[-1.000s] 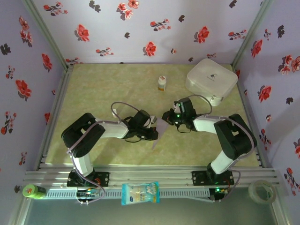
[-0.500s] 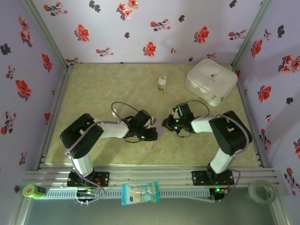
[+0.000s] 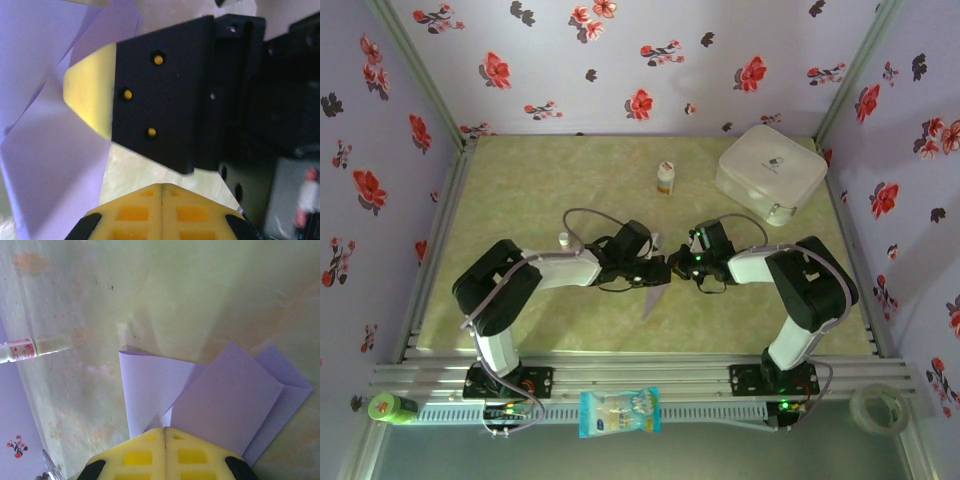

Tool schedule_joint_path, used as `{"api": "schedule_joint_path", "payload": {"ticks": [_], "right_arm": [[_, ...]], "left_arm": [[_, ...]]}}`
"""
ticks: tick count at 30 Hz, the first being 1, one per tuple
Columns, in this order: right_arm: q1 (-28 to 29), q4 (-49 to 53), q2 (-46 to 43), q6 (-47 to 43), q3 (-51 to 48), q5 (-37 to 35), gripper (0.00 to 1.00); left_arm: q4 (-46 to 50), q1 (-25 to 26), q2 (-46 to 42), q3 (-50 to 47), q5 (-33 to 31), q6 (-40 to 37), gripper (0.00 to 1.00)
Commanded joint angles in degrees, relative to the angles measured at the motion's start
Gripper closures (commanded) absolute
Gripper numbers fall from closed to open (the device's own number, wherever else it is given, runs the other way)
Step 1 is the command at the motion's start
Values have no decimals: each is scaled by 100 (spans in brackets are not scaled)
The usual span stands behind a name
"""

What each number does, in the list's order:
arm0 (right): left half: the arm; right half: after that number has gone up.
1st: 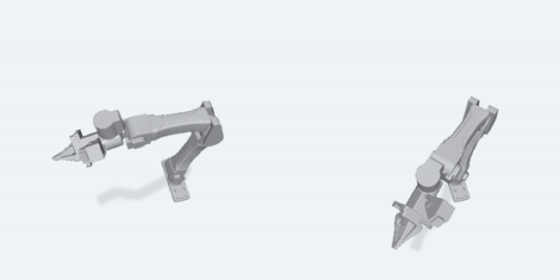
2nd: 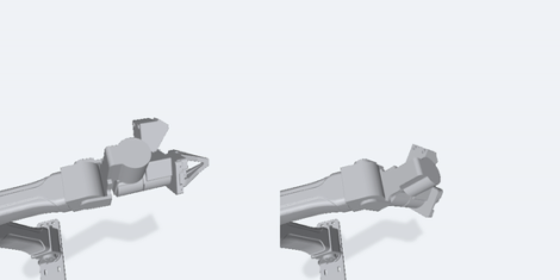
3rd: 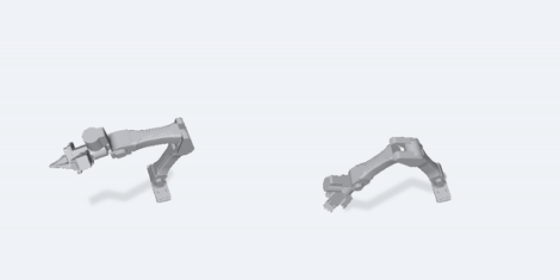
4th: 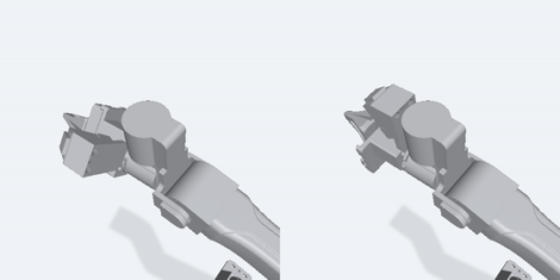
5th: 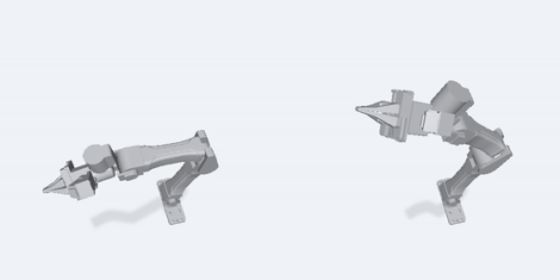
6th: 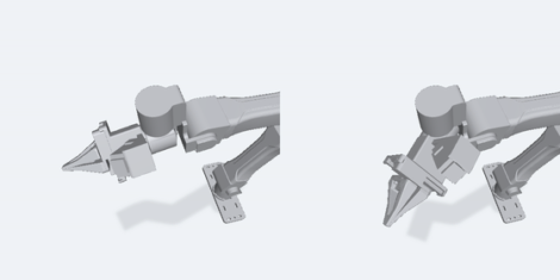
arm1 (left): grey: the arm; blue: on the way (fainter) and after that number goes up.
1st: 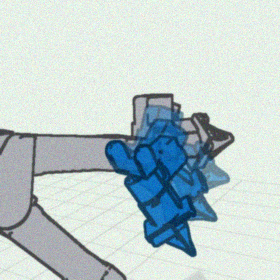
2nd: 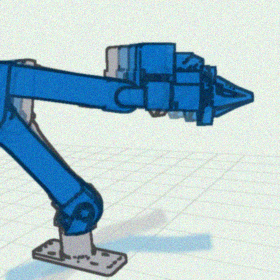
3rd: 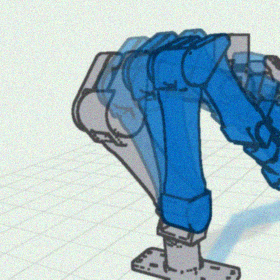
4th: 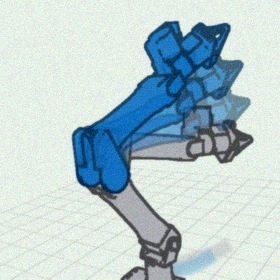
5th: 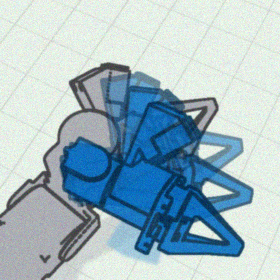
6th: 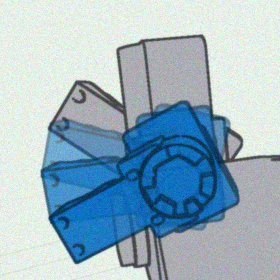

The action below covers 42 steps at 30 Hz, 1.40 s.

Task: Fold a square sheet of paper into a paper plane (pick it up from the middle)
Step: Fold the wing for the fifth time at the center of the table.

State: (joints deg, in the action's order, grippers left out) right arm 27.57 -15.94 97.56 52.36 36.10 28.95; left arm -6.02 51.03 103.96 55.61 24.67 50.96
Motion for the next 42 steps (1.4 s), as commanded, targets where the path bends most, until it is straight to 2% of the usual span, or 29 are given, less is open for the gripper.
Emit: {"api": "schedule_joint_path", "payload": {"ticks": [1, 6, 16, 26, 30, 34, 42], "right_arm": [[-93, 424, 179, -7, -217, -498, 100], [-111, 434, 253, -24, -226, -520, 100], [-198, 609, 233, -156, -235, -567, 100], [-213, 688, 194, -180, -246, -592, 100], [-217, 663, 180, -156, -248, -567, 100], [-217, 681, 147, -148, -240, -589, 100], [-217, 691, 130, -147, -240, -576, 100]], "left_arm": [[20, 65, 272, 64, 127, 123, 95], [141, 109, 220, -371, -44, 101, 93], [251, 196, -450, -1497, -157, 117, 91], [576, 327, -1099, -1875, -222, -50, 91], [502, 329, -1415, -1687, -440, 24, 92], [-4, 330, -1388, -1373, -552, 247, 92], [207, 329, -566, -350, -463, 107, 87]]}}
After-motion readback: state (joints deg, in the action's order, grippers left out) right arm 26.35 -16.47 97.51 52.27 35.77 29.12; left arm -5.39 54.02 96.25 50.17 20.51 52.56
